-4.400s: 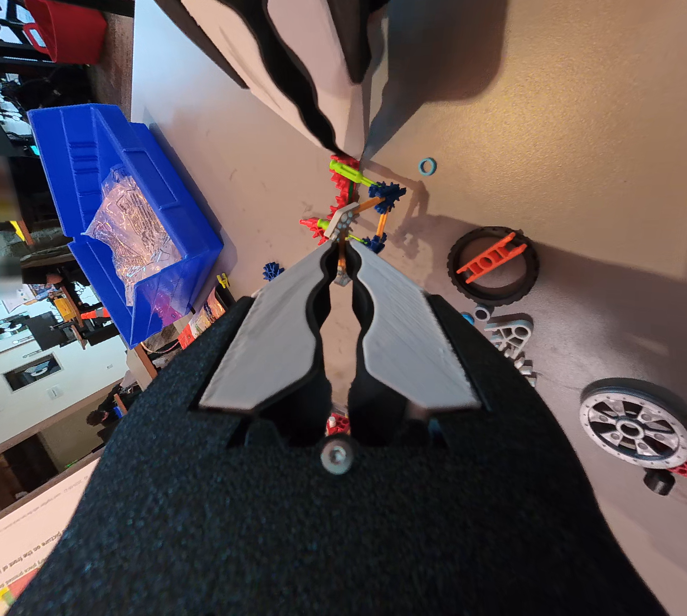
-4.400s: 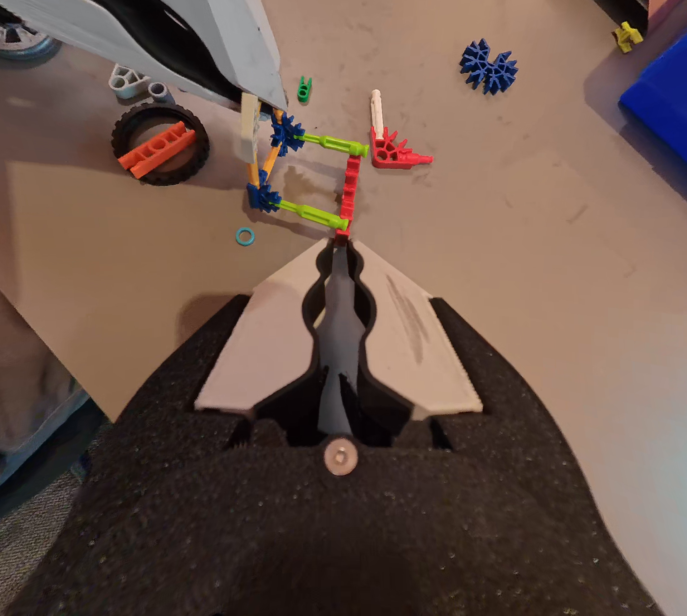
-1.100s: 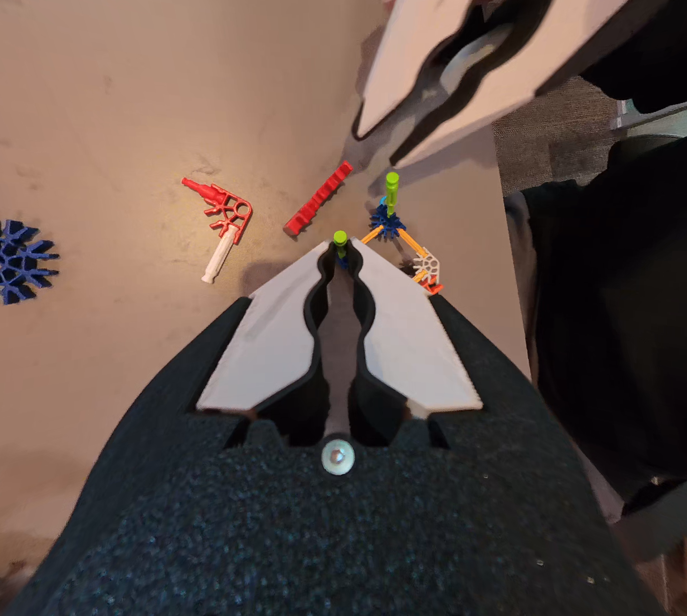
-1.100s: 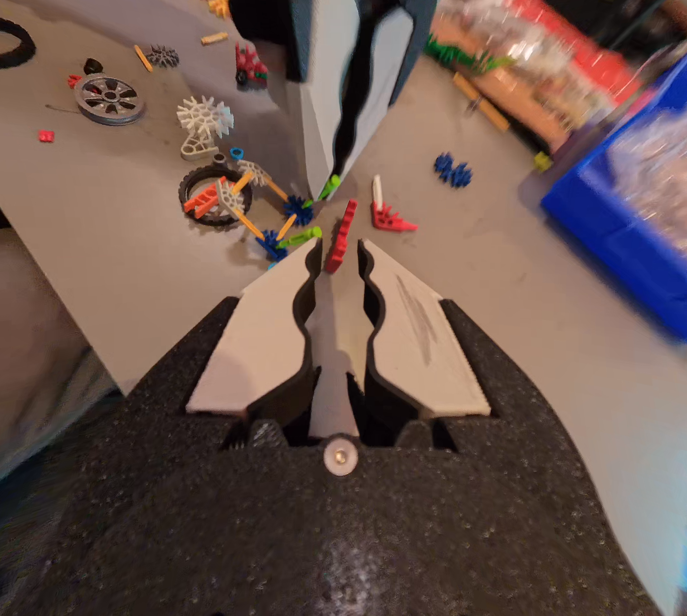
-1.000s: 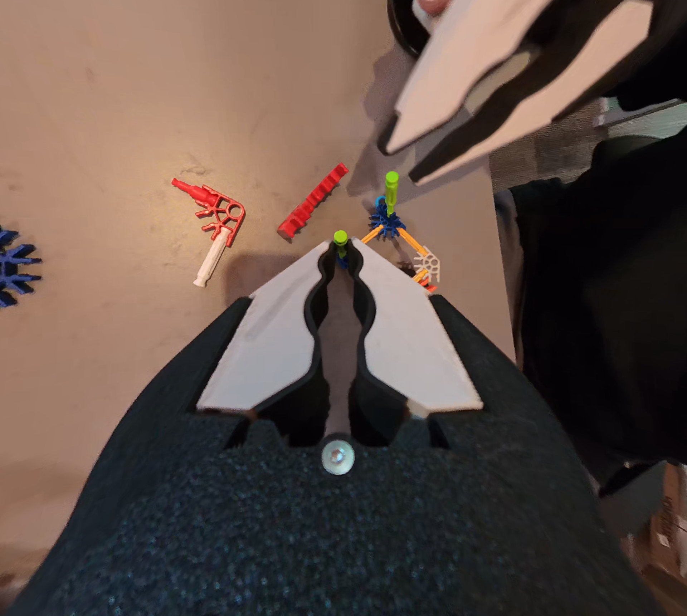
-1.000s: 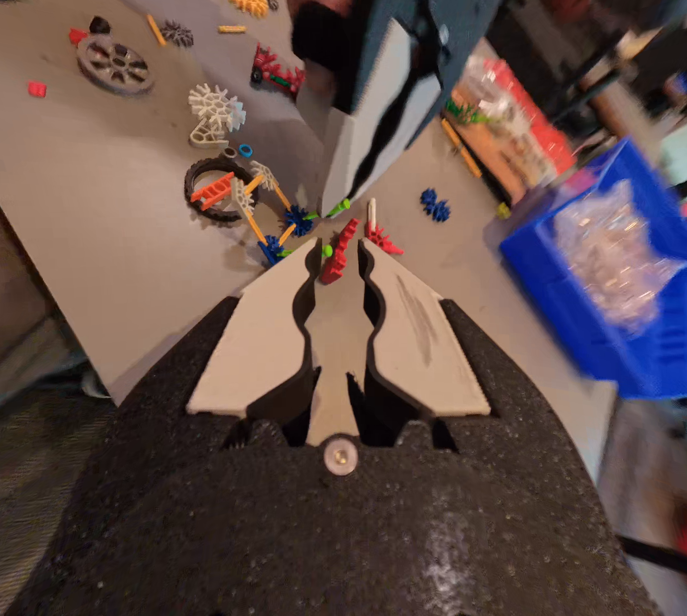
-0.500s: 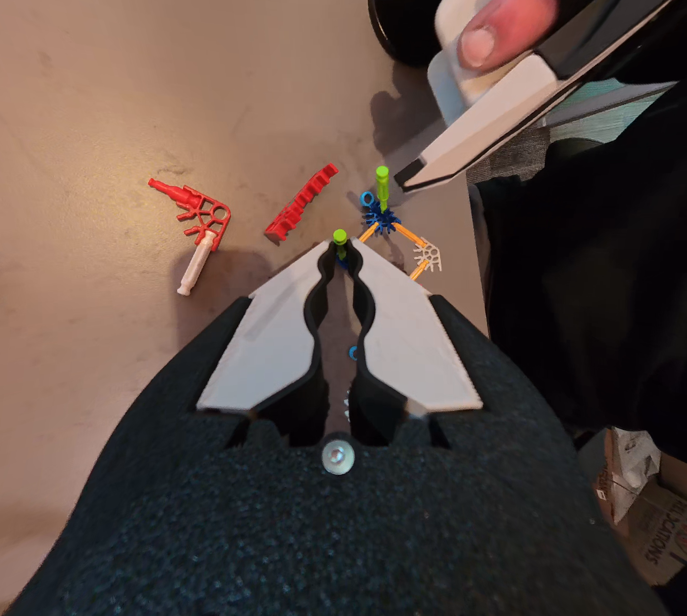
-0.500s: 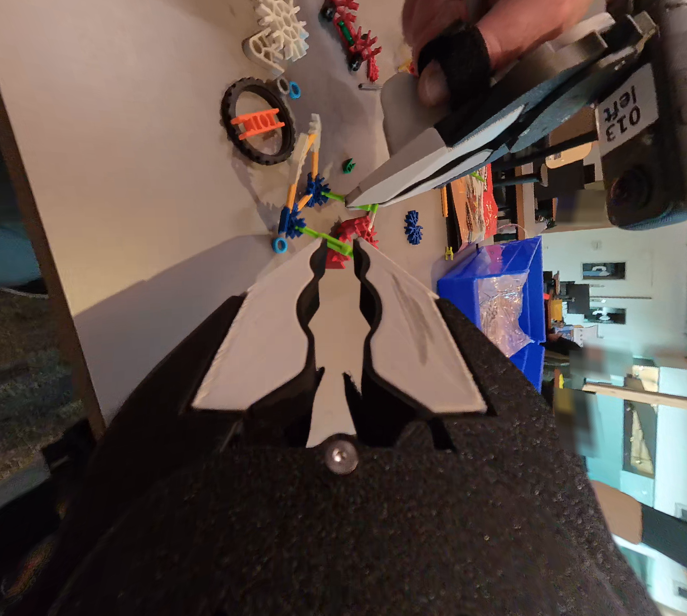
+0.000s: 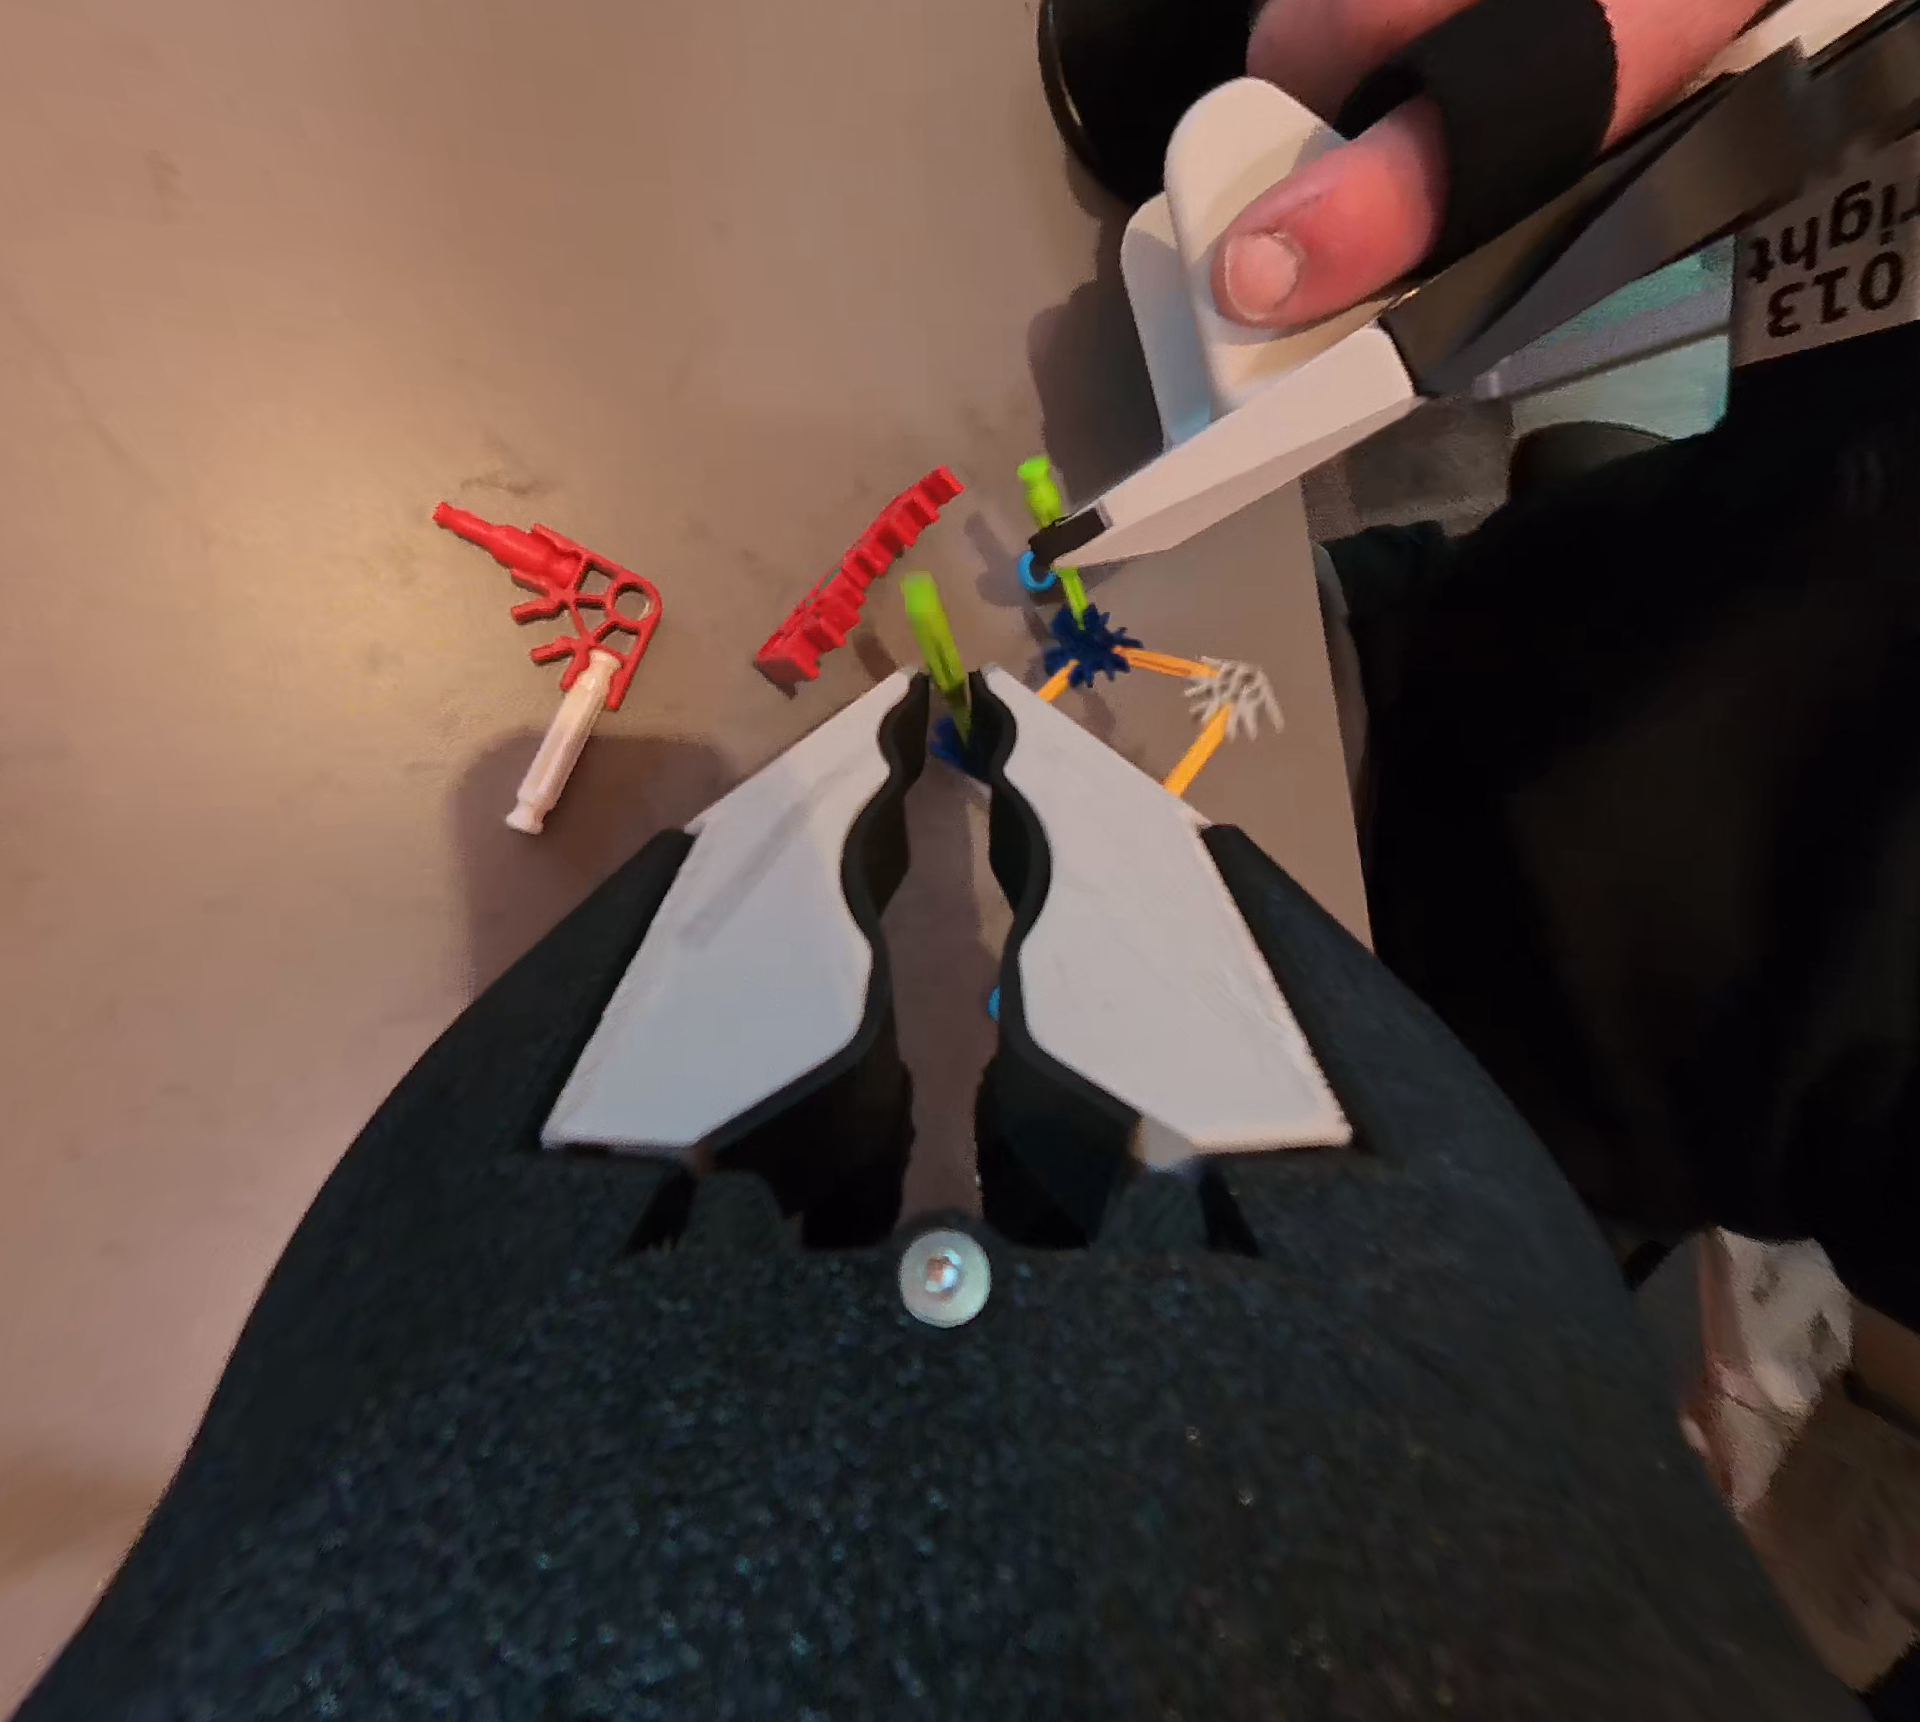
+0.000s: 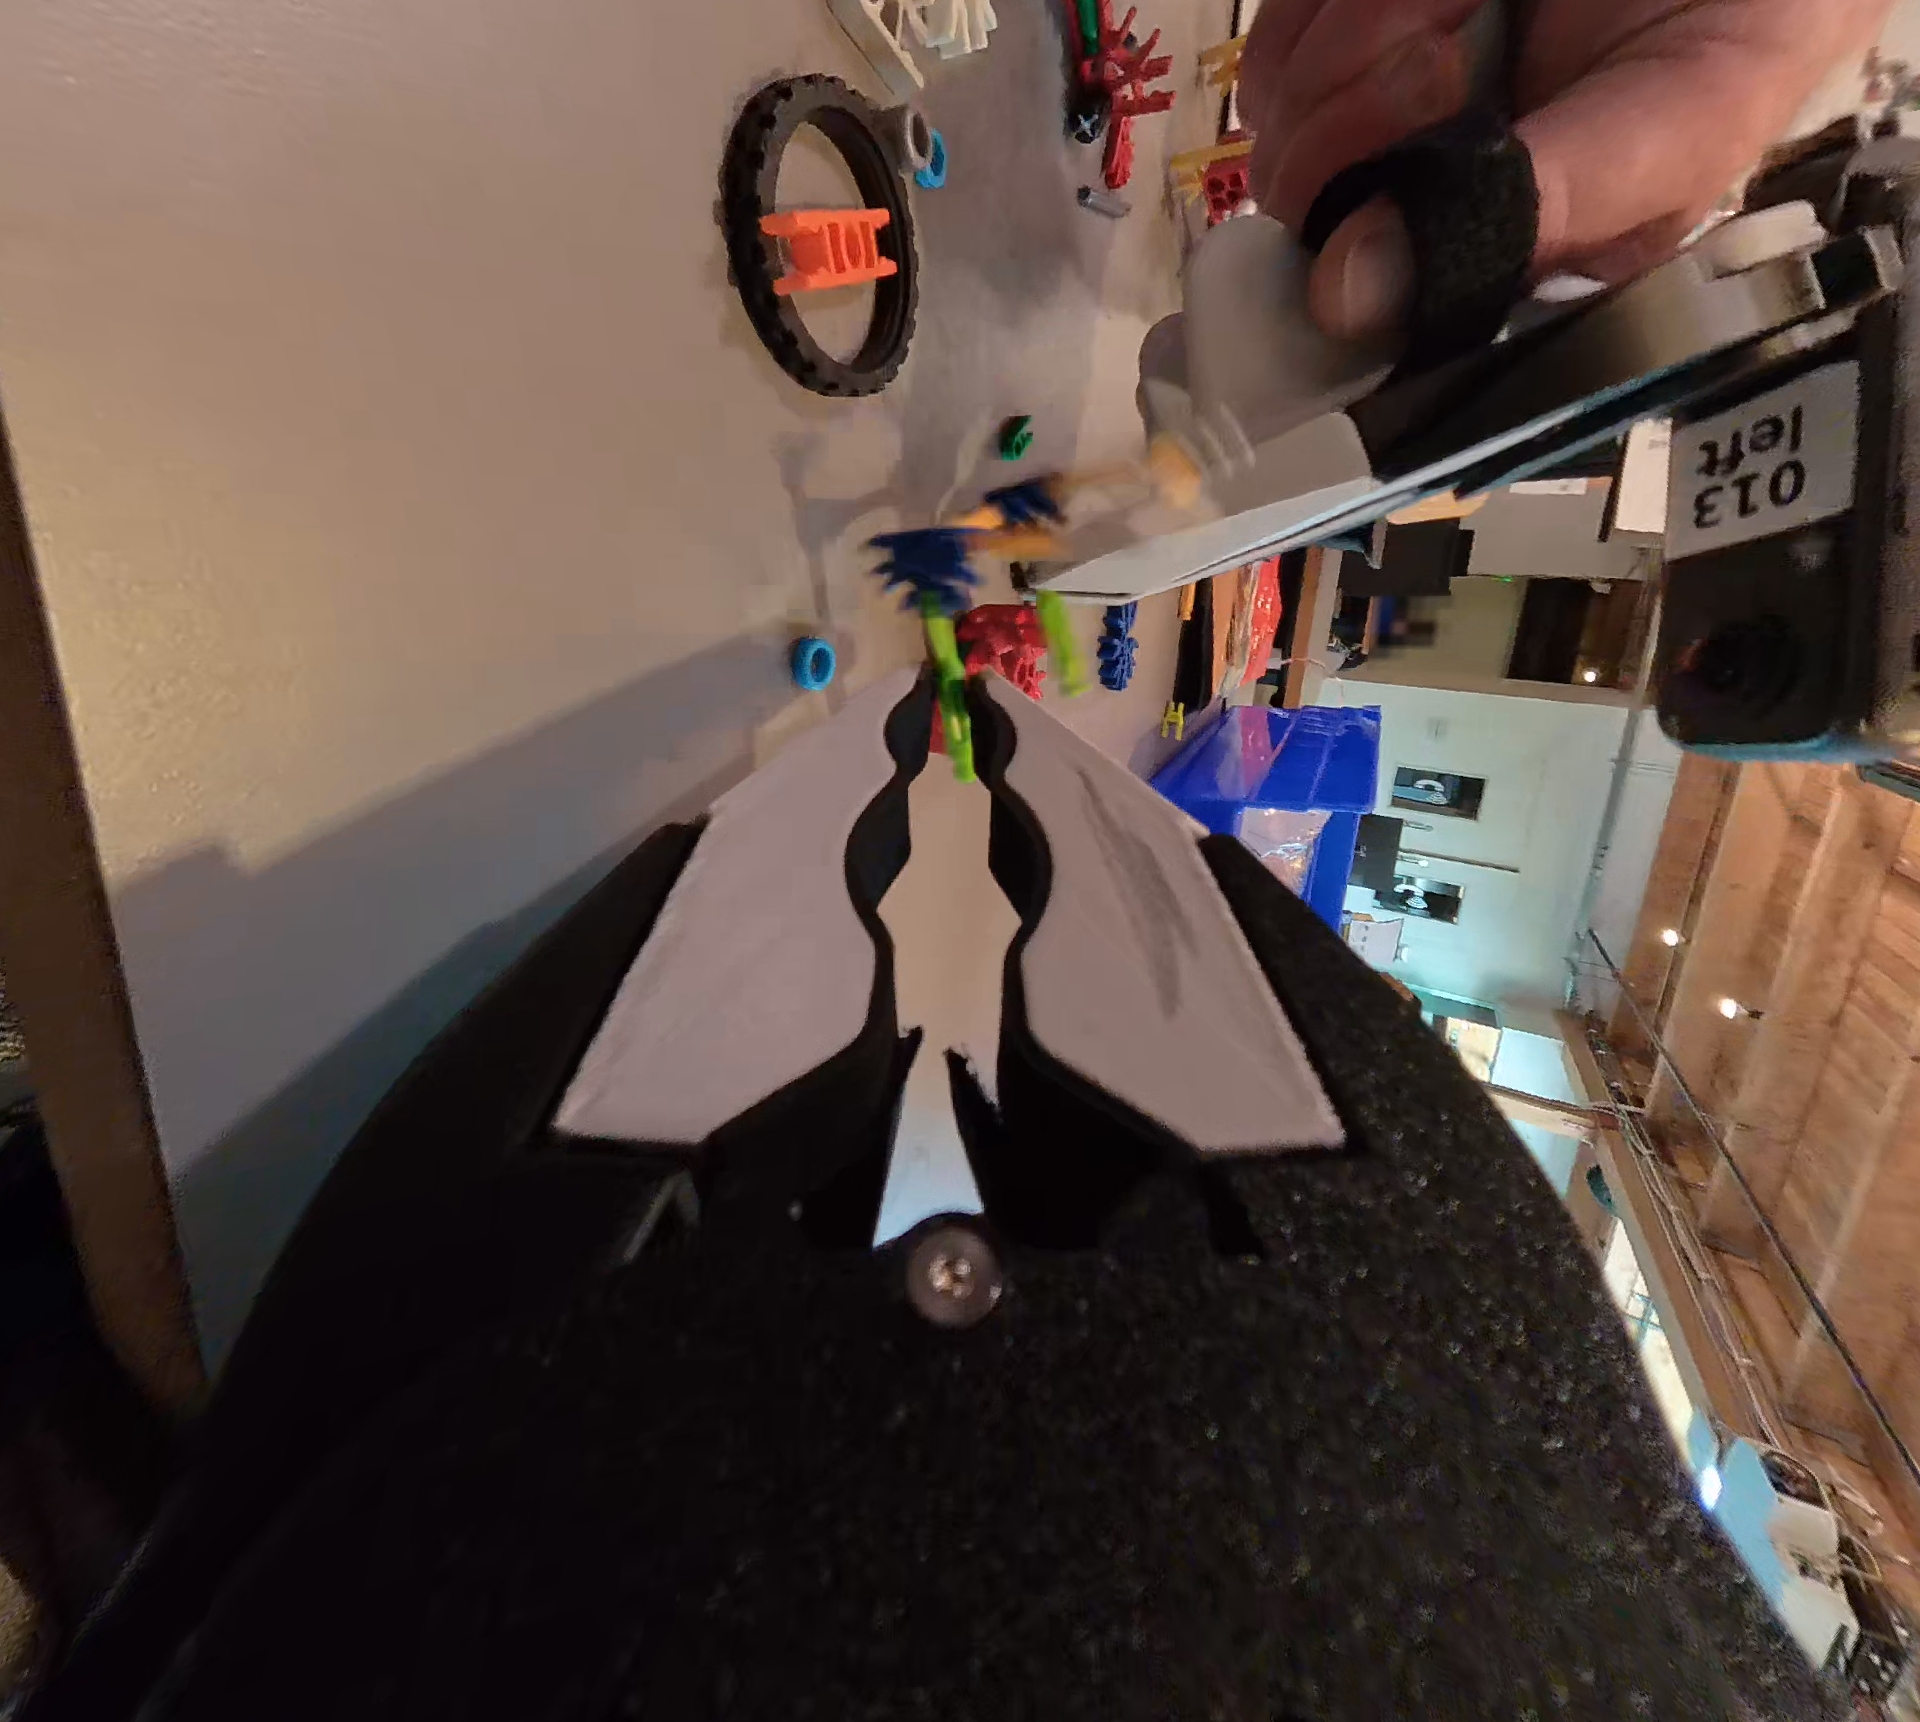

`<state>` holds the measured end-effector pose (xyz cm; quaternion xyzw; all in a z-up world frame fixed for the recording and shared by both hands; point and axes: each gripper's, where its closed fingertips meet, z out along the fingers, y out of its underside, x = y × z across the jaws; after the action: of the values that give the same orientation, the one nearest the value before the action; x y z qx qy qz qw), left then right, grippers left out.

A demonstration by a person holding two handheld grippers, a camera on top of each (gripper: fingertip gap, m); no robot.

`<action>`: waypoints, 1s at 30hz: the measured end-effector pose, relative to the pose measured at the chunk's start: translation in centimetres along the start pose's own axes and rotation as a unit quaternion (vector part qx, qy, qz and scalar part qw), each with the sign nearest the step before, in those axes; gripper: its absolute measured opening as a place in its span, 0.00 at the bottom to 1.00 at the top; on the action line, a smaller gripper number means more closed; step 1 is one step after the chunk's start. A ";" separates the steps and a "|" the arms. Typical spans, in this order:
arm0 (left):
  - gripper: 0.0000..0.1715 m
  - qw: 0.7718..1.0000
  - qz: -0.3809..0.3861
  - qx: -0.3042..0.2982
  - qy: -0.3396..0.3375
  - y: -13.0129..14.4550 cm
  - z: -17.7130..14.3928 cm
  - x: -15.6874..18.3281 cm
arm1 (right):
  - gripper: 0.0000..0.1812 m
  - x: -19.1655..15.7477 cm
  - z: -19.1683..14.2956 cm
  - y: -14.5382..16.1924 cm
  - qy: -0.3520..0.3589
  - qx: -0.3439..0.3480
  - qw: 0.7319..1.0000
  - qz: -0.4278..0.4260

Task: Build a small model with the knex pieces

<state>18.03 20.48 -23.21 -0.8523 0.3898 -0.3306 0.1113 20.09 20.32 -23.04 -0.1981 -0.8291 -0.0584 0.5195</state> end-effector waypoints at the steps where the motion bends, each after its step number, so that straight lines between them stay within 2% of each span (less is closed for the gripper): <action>1: 0.04 1.000 0.006 0.010 -0.008 -0.1 -0.1 0.0 | 0.03 0.1 -0.1 0.0 0.005 0.002 1.000 0.005; 10: 0.08 0.987 0.087 0.110 -0.078 -1.0 -2.6 0.2 | 0.02 0.5 -0.2 -0.2 0.017 0.036 0.997 0.064; 13: 0.08 0.971 0.146 0.141 -0.127 -1.5 -4.0 0.1 | 0.02 0.6 -0.5 -0.2 0.017 0.046 0.996 0.079; 15: 0.09 0.949 0.221 0.144 -0.171 -1.5 -4.4 0.2 | 0.02 0.9 -0.8 -0.6 0.019 0.060 0.994 0.085; 17: 0.10 0.918 0.295 0.130 -0.230 -1.4 -4.4 -0.1 | 0.02 1.2 -1.1 -1.0 0.019 0.073 0.994 0.085; 19: 0.11 0.868 0.382 0.098 -0.300 -1.1 -4.3 -0.8 | 0.02 1.4 -1.3 -1.4 0.014 0.088 0.992 0.088; 21: 0.13 0.827 0.438 0.083 -0.343 -1.1 -4.3 -0.8 | 0.02 1.5 -1.4 -1.5 0.007 0.098 0.992 0.086; 24: 0.14 0.747 0.523 0.055 -0.406 -1.2 -4.0 -1.1 | 0.02 1.7 -1.1 -1.1 0.007 0.095 0.993 0.073; 25: 0.14 0.729 0.541 0.058 -0.415 -1.3 -3.7 -1.0 | 0.02 1.7 -1.1 -1.1 0.005 0.097 0.993 0.069; 27: 0.14 0.708 0.564 0.062 -0.421 -1.1 -2.9 -0.7 | 0.03 1.6 -0.9 -1.2 -0.001 0.102 0.993 0.061; 29: 0.14 0.664 0.589 0.081 -0.453 -1.9 -3.1 -0.3 | 0.02 1.5 -0.8 -1.1 -0.007 0.103 0.993 0.048; 30: 0.13 0.654 0.599 0.081 -0.454 -1.9 -3.0 -0.1 | 0.03 1.4 -0.7 -1.0 -0.012 0.104 0.994 0.044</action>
<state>17.17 22.06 -20.12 -0.4650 0.6888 0.2053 0.5168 19.73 19.54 -21.38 -0.1797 -0.8273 0.0536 0.5295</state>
